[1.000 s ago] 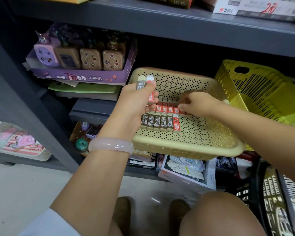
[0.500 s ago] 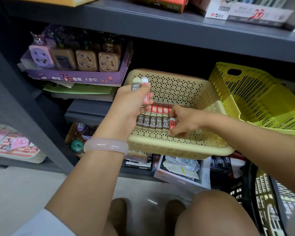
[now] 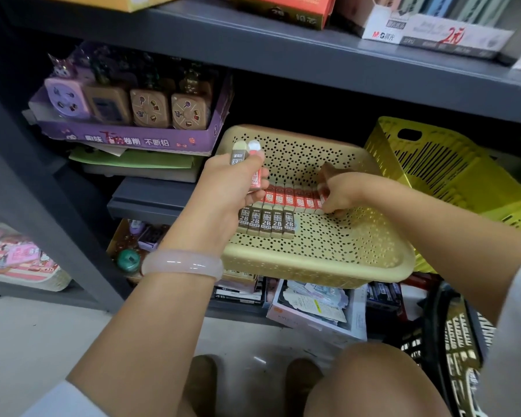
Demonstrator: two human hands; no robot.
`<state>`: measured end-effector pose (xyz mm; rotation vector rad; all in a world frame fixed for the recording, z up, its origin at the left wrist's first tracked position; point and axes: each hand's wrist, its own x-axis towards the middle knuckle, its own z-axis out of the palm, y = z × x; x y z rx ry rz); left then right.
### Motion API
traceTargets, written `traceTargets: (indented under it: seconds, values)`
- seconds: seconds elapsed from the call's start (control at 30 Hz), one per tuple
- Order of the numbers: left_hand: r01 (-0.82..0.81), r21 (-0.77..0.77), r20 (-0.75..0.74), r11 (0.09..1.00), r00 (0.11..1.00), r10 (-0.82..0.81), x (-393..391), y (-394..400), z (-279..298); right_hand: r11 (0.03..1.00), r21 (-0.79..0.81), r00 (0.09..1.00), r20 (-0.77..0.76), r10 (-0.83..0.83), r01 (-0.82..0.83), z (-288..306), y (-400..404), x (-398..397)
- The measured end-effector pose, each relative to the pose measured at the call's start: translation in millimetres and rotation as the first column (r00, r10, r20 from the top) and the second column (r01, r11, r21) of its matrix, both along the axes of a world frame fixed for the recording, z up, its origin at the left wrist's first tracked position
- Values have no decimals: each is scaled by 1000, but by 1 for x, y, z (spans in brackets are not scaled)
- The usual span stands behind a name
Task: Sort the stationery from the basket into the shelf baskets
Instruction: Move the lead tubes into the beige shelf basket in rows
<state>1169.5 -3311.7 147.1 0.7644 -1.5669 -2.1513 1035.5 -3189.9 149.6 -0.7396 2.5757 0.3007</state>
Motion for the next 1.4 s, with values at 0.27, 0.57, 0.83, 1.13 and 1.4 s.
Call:
traceTargets:
  seconds: [0.27, 0.57, 0.83, 1.13, 1.4]
  values:
    - [-8, -6, -1, 1000, 1000, 7, -3, 0, -1, 999, 45, 1000, -29, 10, -8, -8, 3, -9]
    - [-9, -6, 4, 1000, 1000, 9, -2, 1, -1, 1000, -9, 1000, 11, 21, -21, -21, 5, -18]
    - [-10, -7, 1, 1000, 1000, 10, -2, 0, -1, 989, -6, 988, -29, 149, -149, -24, 10, -22]
    - [59, -59, 5, 996, 998, -59, -4, 4, -4, 872, -466, 987, -109, 116, -154, 3, -2, 2]
    - [49, -124, 3, 991, 999, -49, -5, 6, -6, 363, -845, 851, 484, 205, 393, 18, -22, 20]
